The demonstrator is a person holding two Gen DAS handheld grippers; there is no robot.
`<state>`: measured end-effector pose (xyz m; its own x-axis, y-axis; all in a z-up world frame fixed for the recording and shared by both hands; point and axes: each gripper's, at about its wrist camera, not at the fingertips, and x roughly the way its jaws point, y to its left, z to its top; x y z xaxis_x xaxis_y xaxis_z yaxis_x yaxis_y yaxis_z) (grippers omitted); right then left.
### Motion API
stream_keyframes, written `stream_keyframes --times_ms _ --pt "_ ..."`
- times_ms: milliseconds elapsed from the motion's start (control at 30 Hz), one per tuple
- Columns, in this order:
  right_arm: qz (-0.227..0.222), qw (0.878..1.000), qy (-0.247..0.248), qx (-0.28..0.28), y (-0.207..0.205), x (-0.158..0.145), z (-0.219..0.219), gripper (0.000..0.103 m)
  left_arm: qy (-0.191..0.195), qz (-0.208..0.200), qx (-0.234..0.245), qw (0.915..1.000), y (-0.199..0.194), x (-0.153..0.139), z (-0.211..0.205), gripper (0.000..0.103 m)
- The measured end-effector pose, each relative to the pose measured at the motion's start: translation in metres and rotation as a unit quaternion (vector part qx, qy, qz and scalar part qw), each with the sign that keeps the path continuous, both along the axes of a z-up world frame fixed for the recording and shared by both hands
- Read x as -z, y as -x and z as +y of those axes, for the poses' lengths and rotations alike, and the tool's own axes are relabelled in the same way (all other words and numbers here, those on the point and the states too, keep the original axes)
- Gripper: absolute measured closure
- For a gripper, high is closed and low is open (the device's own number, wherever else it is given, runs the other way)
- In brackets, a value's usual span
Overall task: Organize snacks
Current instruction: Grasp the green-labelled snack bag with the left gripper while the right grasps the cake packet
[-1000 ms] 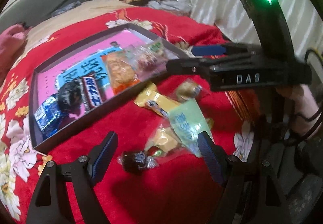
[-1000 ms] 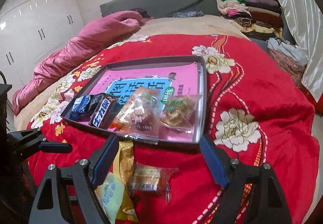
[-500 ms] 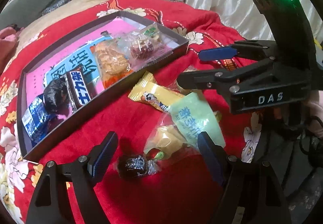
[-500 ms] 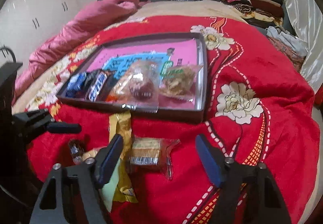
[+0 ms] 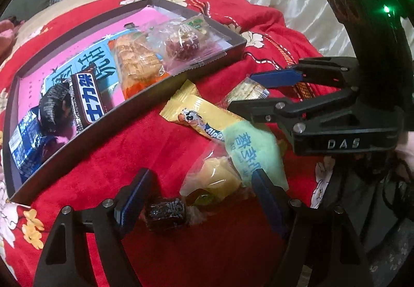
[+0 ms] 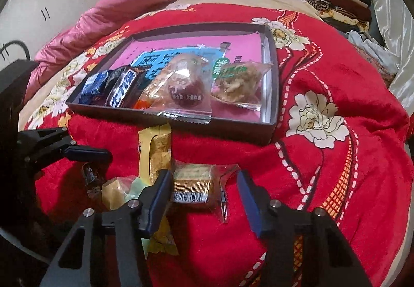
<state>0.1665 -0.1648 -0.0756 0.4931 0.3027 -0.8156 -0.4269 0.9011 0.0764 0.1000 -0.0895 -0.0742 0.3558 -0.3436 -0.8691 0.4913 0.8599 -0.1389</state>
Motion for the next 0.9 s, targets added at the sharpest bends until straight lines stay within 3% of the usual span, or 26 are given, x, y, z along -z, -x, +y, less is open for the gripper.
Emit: stream_keyframes --times_ms 233,300,367,400,467,700,900 --pt "0.018 1.000 0.005 -0.002 -0.006 0.009 0.002 0.050 0.006 0.014 -0.010 0.9998 -0.006 0.006 -0.003 0.027" --pt "0.025 1.000 -0.005 0.000 -0.008 0.010 -0.001 0.051 0.013 0.016 -0.010 0.9997 -0.007 0.006 -0.004 0.035" --pt "0.028 0.999 -0.022 0.000 -0.010 0.010 -0.004 0.059 0.017 0.015 -0.010 0.9997 -0.007 0.005 -0.006 0.040" --pt "0.031 0.999 -0.029 0.001 -0.011 0.010 -0.006 0.059 0.022 0.014 -0.011 0.9996 -0.007 0.004 -0.006 0.054" --pt "0.033 0.999 -0.037 0.002 -0.012 0.009 -0.008 0.059 0.038 0.019 -0.019 0.9989 -0.009 0.001 -0.003 0.064" --pt "0.015 0.998 -0.065 0.009 -0.009 -0.002 -0.016 0.061 0.056 0.015 -0.039 0.9976 -0.009 -0.005 0.004 0.066" --pt "-0.022 0.994 -0.105 0.006 -0.004 -0.019 -0.023 0.061 0.099 0.009 -0.073 0.9924 -0.009 -0.019 0.024 0.067"
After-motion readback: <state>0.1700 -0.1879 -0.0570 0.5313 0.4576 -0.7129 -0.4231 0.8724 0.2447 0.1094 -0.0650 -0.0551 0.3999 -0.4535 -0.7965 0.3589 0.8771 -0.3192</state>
